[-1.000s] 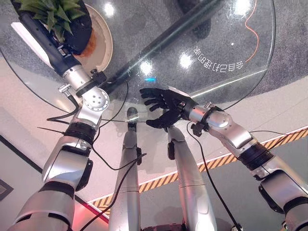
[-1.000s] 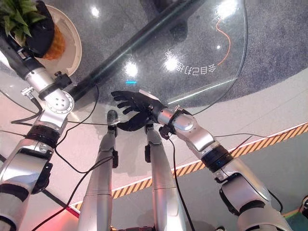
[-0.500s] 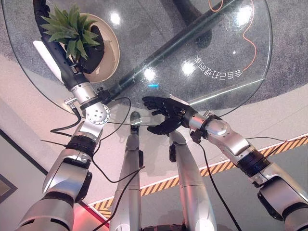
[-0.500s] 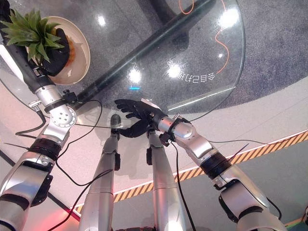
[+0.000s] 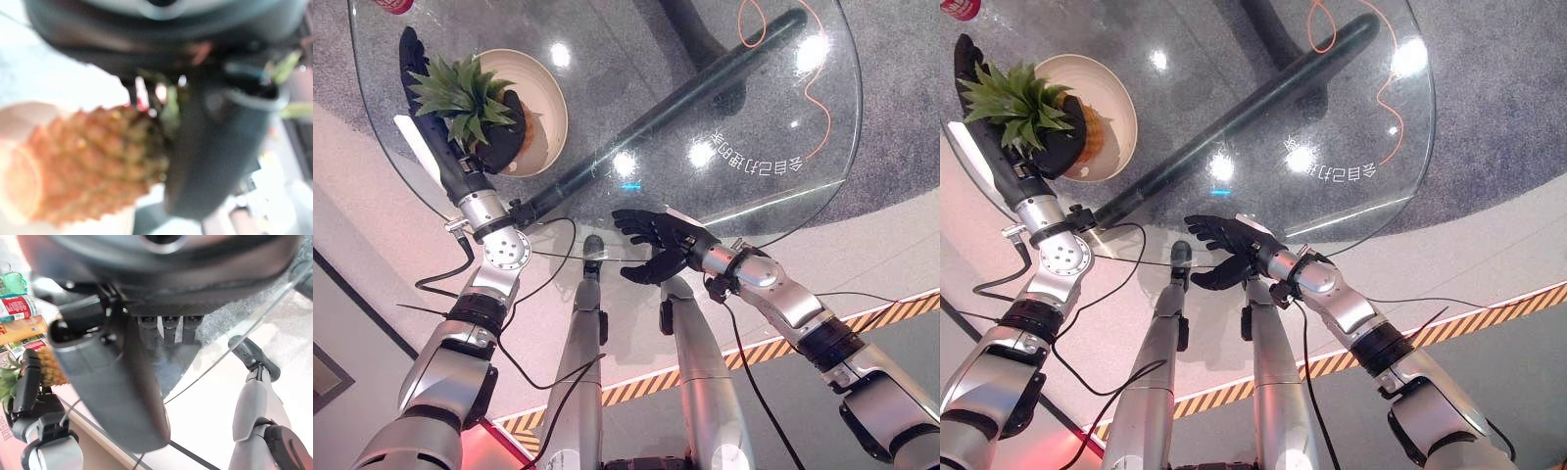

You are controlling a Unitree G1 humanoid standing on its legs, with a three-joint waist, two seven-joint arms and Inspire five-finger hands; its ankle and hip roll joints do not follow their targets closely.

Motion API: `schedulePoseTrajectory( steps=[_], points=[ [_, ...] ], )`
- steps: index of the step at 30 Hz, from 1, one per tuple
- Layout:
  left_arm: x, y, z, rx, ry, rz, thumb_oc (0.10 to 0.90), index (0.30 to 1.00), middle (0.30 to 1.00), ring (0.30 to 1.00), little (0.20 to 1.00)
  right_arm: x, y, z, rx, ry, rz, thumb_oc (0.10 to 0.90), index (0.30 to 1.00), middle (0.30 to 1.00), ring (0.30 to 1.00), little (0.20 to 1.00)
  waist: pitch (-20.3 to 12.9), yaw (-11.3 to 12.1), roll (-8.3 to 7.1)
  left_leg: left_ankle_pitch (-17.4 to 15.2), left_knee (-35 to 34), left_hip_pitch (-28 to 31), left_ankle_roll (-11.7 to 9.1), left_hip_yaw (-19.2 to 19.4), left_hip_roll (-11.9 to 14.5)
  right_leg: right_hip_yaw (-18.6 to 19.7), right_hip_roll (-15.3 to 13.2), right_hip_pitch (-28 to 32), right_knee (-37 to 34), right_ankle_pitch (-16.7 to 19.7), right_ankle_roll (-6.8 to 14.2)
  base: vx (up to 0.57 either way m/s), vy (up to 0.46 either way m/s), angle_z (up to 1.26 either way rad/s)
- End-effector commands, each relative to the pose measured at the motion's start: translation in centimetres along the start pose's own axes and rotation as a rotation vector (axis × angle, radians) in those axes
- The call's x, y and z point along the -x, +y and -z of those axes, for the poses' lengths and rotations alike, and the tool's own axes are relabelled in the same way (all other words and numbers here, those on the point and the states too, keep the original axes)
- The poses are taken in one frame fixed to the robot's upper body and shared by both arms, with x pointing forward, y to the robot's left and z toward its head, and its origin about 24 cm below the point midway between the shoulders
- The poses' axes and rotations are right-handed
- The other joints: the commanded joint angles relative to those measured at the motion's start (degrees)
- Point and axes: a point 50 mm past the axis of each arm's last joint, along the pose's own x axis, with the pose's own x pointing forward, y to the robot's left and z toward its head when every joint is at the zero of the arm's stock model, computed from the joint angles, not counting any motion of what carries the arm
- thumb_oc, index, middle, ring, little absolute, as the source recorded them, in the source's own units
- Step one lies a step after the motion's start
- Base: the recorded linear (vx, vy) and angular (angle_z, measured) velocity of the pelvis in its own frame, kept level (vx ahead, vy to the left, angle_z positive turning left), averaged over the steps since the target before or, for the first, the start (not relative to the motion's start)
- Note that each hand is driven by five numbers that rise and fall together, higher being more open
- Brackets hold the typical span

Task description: Pick up the fruit to the plate

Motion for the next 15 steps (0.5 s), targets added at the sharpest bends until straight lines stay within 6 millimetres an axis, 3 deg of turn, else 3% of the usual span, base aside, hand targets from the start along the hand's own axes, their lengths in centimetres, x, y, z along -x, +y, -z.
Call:
schedulePoseTrajectory(
  steps=[1, 15],
  points=[
    [-1.3, 1.2, -1.3, 0.081, -0.052, -0.076, 0.800, 0.900, 0.900, 0.900, 0.900, 0.5, 1.8, -1.7, -0.010, -0.138, -0.082, 0.800, 0.900, 0.900, 0.900, 0.900, -1.19, -0.78, 2.23, -3.25, 1.19, 3.39, 2.75, 1.49, -5.29, -5.15, 1.58, 4.74, -6.07, 2.71, 1.58, 0.00, 0.000, 0.00],
    [0.2, 1.4, -0.2, 0.090, 0.025, 0.017, 0.800, 0.900, 0.900, 0.900, 0.900, 1.2, 1.9, -1.3, -0.007, -0.132, -0.078, 0.800, 0.900, 0.900, 0.900, 0.900, -1.19, -0.67, 2.81, -2.82, 0.56, 3.34, 3.07, 1.58, -5.20, -5.28, 1.56, 4.74, -6.47, 2.80, 1.41, 0.00, 0.000, 0.00]
  ],
)
